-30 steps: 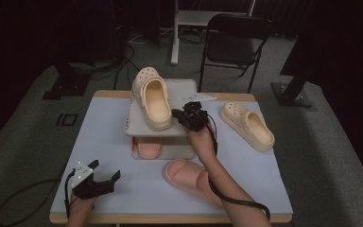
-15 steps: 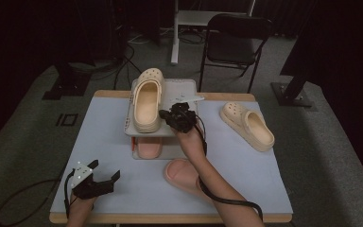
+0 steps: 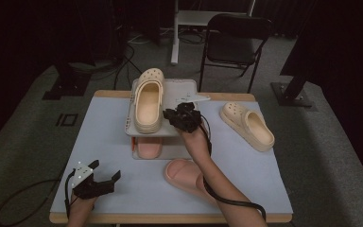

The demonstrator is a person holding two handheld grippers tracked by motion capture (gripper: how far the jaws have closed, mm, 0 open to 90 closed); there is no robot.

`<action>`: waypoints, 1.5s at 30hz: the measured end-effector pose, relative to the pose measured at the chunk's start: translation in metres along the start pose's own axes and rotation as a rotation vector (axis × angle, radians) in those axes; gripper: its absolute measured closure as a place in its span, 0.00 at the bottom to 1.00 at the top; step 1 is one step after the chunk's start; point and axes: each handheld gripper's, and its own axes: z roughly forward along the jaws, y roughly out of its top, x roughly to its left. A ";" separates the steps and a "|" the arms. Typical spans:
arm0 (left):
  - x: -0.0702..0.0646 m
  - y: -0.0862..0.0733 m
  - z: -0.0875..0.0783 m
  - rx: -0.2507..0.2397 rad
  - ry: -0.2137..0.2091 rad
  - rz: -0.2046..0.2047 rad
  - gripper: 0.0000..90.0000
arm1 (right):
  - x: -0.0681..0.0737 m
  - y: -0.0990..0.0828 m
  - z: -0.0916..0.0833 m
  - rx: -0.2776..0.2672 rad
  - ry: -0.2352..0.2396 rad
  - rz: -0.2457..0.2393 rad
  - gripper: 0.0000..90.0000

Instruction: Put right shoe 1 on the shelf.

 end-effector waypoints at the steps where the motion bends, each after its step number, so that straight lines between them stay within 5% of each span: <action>1: 0.000 0.000 0.000 0.003 0.000 0.003 0.02 | 0.000 0.000 -0.003 -0.003 0.001 -0.001 0.84; 25: 0.000 0.000 0.001 0.006 -0.003 0.009 0.02 | -0.012 -0.023 -0.068 -0.068 0.040 -0.012 0.47; 45: -0.001 0.000 0.004 0.008 -0.008 0.012 0.02 | -0.027 -0.077 -0.112 -0.086 0.070 -0.022 0.38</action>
